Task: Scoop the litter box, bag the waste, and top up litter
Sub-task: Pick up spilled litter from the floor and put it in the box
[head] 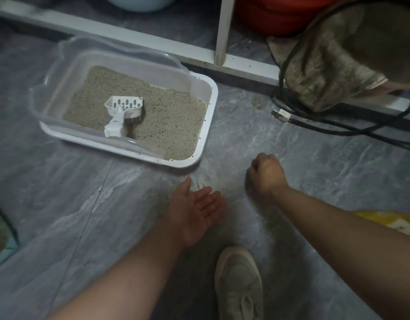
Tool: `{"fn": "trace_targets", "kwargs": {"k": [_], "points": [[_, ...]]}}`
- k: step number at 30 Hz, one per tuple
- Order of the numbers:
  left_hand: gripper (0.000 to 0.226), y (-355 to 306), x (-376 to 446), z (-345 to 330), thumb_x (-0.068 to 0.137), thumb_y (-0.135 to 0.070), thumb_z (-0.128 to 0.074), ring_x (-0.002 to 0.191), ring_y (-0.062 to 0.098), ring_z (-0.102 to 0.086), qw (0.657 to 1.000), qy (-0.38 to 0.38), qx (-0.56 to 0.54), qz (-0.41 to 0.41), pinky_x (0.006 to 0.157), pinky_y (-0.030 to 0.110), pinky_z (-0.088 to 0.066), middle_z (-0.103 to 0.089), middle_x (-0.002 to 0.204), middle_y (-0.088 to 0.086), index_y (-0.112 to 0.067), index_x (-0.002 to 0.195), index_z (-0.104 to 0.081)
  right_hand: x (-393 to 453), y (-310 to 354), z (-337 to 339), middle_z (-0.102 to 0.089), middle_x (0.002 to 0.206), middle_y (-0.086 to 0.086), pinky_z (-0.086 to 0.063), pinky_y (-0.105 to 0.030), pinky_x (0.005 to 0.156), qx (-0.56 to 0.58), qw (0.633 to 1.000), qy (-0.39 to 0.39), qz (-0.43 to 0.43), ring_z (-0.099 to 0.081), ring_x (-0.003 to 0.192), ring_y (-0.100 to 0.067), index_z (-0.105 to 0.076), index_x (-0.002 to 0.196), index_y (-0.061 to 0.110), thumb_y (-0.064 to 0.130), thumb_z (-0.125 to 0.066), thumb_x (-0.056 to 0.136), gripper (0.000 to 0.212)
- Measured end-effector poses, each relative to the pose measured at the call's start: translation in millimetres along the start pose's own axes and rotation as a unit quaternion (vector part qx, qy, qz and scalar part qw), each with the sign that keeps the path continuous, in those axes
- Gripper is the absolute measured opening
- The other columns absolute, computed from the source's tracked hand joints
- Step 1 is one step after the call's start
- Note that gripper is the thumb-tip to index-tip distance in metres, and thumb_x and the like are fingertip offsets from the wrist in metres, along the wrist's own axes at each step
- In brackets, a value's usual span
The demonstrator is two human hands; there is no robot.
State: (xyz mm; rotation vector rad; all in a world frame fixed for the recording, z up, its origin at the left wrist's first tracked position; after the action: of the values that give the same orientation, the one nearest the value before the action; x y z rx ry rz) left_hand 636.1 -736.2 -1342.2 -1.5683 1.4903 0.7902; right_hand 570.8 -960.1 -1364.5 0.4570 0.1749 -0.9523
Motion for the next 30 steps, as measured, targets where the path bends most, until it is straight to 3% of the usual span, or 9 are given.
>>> {"fn": "trace_targets", "kwargs": {"k": [7,10,15,18,21,23,25,30], "points": [[0.063,2.0,11.8,-0.5,0.097,-0.052,-0.047,0.118,0.039,-0.06,1.0,-0.002,-0.009,0.007,0.098,0.048,-0.049,-0.064,0.125,0.024,0.002,0.127,-0.057,-15.2,-2.9,-10.2,-0.067,0.086,-0.015,-0.049,-0.025,0.073,0.004,0.999,0.038,0.014,-0.067,0.081,-0.031,-0.068,0.079,0.011,0.012,-0.069,0.077,0.002],[0.063,2.3,14.2,0.5,0.097,-0.052,-0.047,0.118,0.038,-0.06,1.0,-0.004,-0.006,0.011,0.092,0.047,-0.051,-0.063,0.126,0.024,0.002,0.127,-0.056,-8.7,-2.2,-7.9,-0.069,0.077,-0.014,-0.05,-0.023,0.071,-0.008,0.999,0.045,0.014,-0.07,0.076,-0.031,-0.065,0.07,0.016,0.011,-0.069,0.069,0.007],[0.064,3.8,20.4,0.0,0.096,-0.053,-0.048,0.118,0.038,-0.06,1.0,-0.004,-0.006,0.016,0.097,0.047,-0.049,-0.064,0.125,0.025,0.003,0.126,-0.057,-14.7,-0.4,-19.0,-0.064,0.1,-0.016,-0.052,-0.032,0.083,-0.085,0.993,0.081,0.022,-0.065,0.095,-0.035,-0.064,0.097,0.008,0.015,-0.064,0.079,0.02],[0.064,4.3,26.1,-1.7,0.095,-0.053,-0.049,0.12,0.039,-0.059,1.0,-0.002,-0.004,0.017,0.102,0.048,-0.047,-0.064,0.125,0.025,0.003,0.126,-0.057,-12.4,-3.8,-29.6,-0.059,0.104,-0.017,-0.049,-0.032,0.088,-0.102,0.989,0.106,0.028,-0.061,0.103,-0.035,-0.059,0.099,0.007,0.019,-0.063,0.076,0.026],[0.064,4.1,28.7,-3.1,0.095,-0.053,-0.049,0.121,0.039,-0.059,1.0,-0.002,-0.005,0.017,0.102,0.049,-0.047,-0.064,0.126,0.025,0.003,0.126,-0.057,-1.5,3.1,-10.4,-0.053,0.114,-0.023,-0.044,-0.039,0.094,-0.049,0.997,0.017,0.057,-0.051,0.108,-0.039,-0.059,0.106,0.0,0.016,-0.063,0.083,0.028],[0.064,4.4,28.5,-2.2,0.095,-0.053,-0.05,0.12,0.039,-0.059,1.0,-0.004,-0.004,0.018,0.105,0.049,-0.045,-0.064,0.126,0.025,0.002,0.125,-0.058,11.0,13.1,8.1,-0.044,0.139,-0.024,-0.037,-0.043,0.108,-0.023,0.997,-0.024,0.074,-0.042,0.127,-0.041,-0.052,0.131,0.001,0.02,-0.062,0.089,0.047],[0.064,4.3,28.3,-0.4,0.094,-0.053,-0.05,0.12,0.039,-0.059,1.0,-0.008,0.001,0.017,0.105,0.049,-0.046,-0.063,0.126,0.025,0.002,0.124,-0.058,30.7,25.9,15.0,-0.027,0.159,-0.021,-0.025,-0.042,0.12,-0.027,0.996,0.008,0.083,-0.026,0.145,-0.038,-0.034,0.152,0.006,0.024,-0.057,0.093,0.066],[0.062,-3.2,26.6,3.2,0.095,-0.05,-0.05,0.12,0.04,-0.059,1.0,-0.015,-0.007,0.012,0.102,0.049,-0.047,-0.062,0.127,0.026,0.002,0.127,-0.057,56.5,68.2,-8.2,-0.005,0.166,-0.018,-0.013,-0.046,0.124,-0.103,0.98,0.099,0.136,-0.006,0.153,-0.034,-0.014,0.159,0.01,0.03,-0.043,0.098,0.071]]}}
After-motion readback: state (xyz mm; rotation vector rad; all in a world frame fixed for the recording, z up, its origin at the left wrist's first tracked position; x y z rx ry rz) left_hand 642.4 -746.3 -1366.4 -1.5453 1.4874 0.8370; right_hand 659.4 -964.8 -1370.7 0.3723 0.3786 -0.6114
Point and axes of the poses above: each hand's wrist, its own x-axis towards the middle knuckle, its own z-axis out of the back of the hand, y = z × x, the point moved 6 cm from there along x, towards the middle knuckle
